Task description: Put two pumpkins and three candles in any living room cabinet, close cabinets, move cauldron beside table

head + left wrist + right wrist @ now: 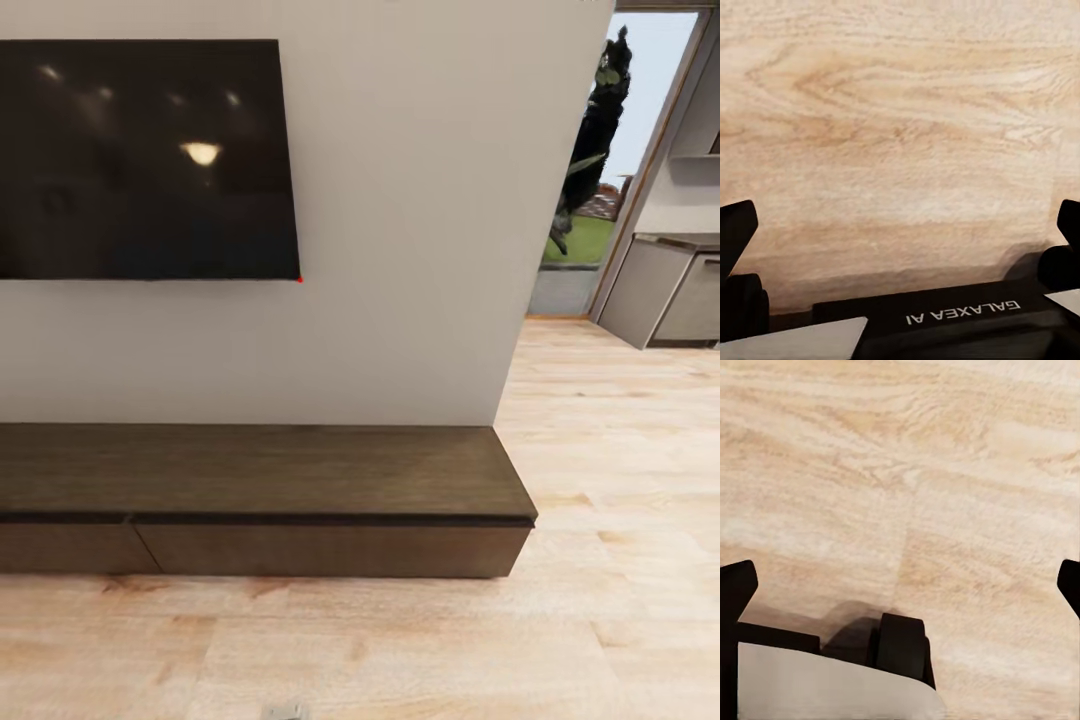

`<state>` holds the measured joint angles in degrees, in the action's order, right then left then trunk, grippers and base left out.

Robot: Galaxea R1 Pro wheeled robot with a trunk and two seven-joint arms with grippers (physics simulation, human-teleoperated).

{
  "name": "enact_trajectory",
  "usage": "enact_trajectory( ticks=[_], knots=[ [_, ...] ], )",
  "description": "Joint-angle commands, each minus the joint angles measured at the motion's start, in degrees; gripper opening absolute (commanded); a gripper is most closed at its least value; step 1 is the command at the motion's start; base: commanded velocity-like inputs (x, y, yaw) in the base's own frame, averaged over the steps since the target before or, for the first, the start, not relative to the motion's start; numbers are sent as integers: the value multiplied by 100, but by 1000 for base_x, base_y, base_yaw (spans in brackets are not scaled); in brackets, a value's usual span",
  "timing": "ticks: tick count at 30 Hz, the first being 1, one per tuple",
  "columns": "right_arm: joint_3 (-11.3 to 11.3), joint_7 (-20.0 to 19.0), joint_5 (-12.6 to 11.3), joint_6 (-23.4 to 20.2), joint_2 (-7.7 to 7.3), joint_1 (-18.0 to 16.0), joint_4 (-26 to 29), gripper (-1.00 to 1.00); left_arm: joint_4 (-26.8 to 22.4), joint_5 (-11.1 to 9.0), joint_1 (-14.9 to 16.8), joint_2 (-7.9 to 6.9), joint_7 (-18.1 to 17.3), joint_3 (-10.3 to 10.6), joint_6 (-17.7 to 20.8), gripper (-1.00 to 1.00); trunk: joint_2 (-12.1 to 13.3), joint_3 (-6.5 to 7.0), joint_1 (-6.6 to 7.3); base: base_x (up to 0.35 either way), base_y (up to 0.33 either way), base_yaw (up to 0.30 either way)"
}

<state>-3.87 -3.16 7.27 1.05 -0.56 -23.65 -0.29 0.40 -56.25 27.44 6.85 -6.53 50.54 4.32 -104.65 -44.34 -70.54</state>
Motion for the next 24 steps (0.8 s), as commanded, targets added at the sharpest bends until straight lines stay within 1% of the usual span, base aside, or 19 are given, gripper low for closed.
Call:
enact_trajectory(
  ticks=[1, 12, 24],
  knots=[
    [0, 0, 1, 0, -5, 22, -5, 100, 37, 0, -18, 0, 1, -1, -40, 100, 42, 19, 23, 0, 0, 0],
    [0, 0, -6, -9, -15, 120, -22, 100, 116, -8, -323, 1, 0, -2, -80, 100, 483, 216, 264, 0, 0, 0],
    [0, 1, -7, -9, -7, 138, -21, 100, 243, -8, -616, -8, -4, -1, -80, 100, 964, 432, 528, 0, 0, 0]
  ],
)
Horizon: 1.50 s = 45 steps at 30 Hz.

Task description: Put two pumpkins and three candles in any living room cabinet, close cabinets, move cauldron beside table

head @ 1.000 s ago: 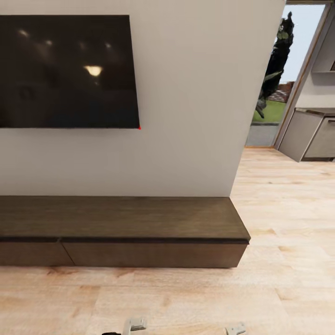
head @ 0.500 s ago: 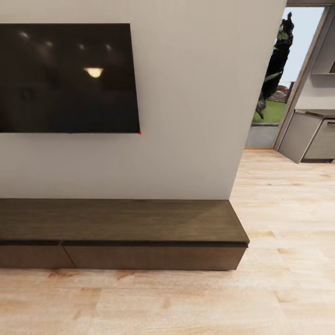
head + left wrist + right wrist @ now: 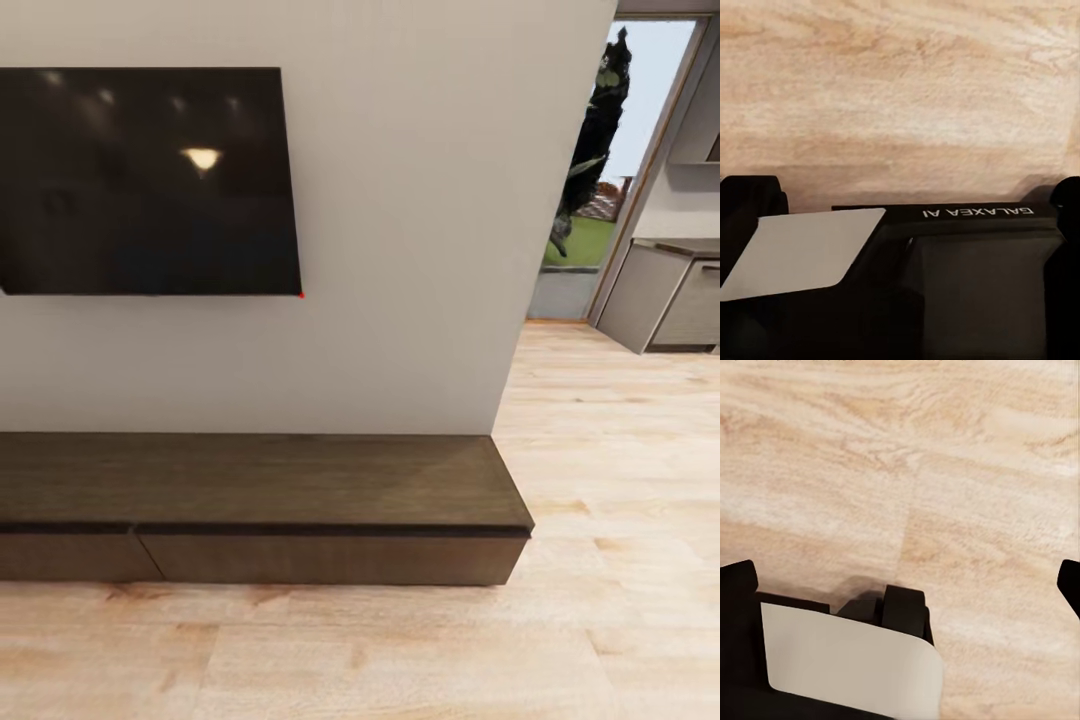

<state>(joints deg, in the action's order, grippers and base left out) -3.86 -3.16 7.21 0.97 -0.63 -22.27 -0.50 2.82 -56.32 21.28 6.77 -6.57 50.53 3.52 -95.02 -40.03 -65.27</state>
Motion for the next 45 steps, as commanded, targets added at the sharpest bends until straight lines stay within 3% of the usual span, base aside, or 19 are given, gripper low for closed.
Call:
enact_trajectory(
  ticks=[1, 20, 26, 45],
  knots=[
    [2, 0, 0, 0, -2, -1, -1, 100, 2, -1, -6, 0, 0, 0, 0, 100, 42, 19, 23, 0, 0, 0],
    [1, 0, 0, 0, 0, 4, -2, 100, 16, -23, -71, -14, 40, -11, 9, 100, 804, 360, 440, 0, 0, 0],
    [0, -1, 0, 0, 1, 4, 0, 100, 16, -28, -71, -17, 656, -16, 2, 100, 1044, 467, 572, 0, 0, 0],
    [0, 0, 0, 0, 1, 3, -2, 100, 17, -35, -169, -34, 1122, -26, 9, 100, 1806, 809, 989, 0, 0, 0]
  ],
)
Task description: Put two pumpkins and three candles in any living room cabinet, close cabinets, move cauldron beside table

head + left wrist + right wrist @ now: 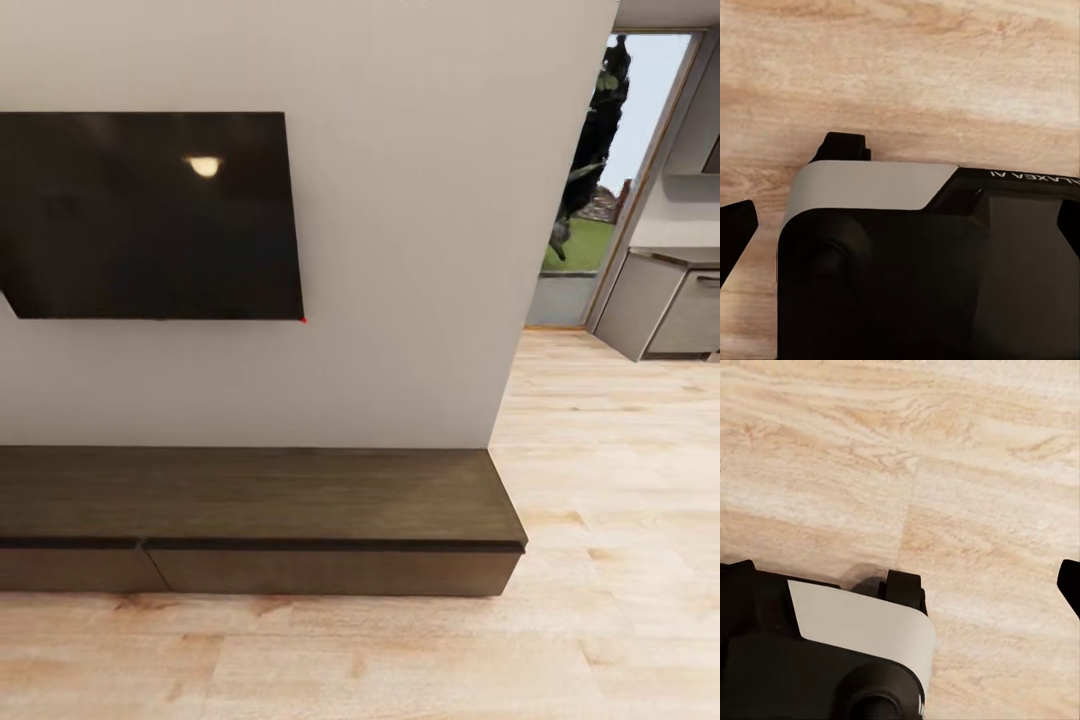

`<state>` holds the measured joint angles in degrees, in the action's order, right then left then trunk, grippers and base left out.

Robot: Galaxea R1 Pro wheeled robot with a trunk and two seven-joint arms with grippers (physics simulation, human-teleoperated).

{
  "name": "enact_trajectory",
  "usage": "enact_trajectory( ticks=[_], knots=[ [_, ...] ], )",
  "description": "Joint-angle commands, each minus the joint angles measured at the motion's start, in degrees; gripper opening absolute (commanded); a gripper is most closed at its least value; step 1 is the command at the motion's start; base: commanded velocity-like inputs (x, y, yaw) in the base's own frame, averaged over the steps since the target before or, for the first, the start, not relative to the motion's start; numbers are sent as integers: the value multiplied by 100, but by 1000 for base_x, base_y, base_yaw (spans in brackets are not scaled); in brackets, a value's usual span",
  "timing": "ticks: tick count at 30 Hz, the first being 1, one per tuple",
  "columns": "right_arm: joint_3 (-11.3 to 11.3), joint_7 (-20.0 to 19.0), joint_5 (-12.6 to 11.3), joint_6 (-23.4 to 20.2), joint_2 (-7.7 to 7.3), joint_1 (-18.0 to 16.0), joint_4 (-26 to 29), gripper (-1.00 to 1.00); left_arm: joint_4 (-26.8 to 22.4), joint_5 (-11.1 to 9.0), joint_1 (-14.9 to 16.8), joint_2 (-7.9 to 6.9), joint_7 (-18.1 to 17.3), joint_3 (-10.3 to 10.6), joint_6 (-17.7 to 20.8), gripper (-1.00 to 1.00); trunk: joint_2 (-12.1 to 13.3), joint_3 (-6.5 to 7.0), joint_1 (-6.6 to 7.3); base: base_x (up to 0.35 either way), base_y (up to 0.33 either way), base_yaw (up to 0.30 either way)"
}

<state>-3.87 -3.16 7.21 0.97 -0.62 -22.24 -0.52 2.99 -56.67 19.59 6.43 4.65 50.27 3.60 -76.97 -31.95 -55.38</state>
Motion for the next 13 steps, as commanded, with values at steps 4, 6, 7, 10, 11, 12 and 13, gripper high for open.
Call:
enact_trajectory(
  ticks=[4, 6, 7, 10, 11, 12, 13],
  knots=[
    [3, 0, 0, 0, 0, 0, 1, 100, 0, 1, -5, -38, 8, 0, 0, 100, 162, 72, 89, 0, 0, 0],
    [1, 0, 0, 0, 0, 0, 1, 100, 0, 3, -7, -47, 9, 0, 0, 100, 242, 108, 132, 0, 0, 0],
    [2, 1, 0, 0, 0, 0, 1, 100, 0, 4, -7, -50, 9, 0, 0, 100, 282, 126, 154, 0, 0, 0],
    [1, 0, 0, 0, 0, 0, 1, 100, 0, 5, -7, -52, 10, 0, 0, 100, 403, 180, 220, 0, 0, 0],
    [2, 0, 0, 0, 0, 0, 1, 100, 0, 5, -7, -55, 10, 0, 0, 100, 403, 180, 220, 0, 0, 0],
    [3, 1, 0, 0, 0, 0, 2, 100, 0, 6, -7, -58, 7, 0, 0, 100, 403, 180, 220, 0, 0, 0],
    [2, 1, 0, 0, 0, 0, 1, 100, 0, 6, -7, -59, 5, 0, -1, 100, 403, 180, 220, 0, 0, 0]
  ],
)
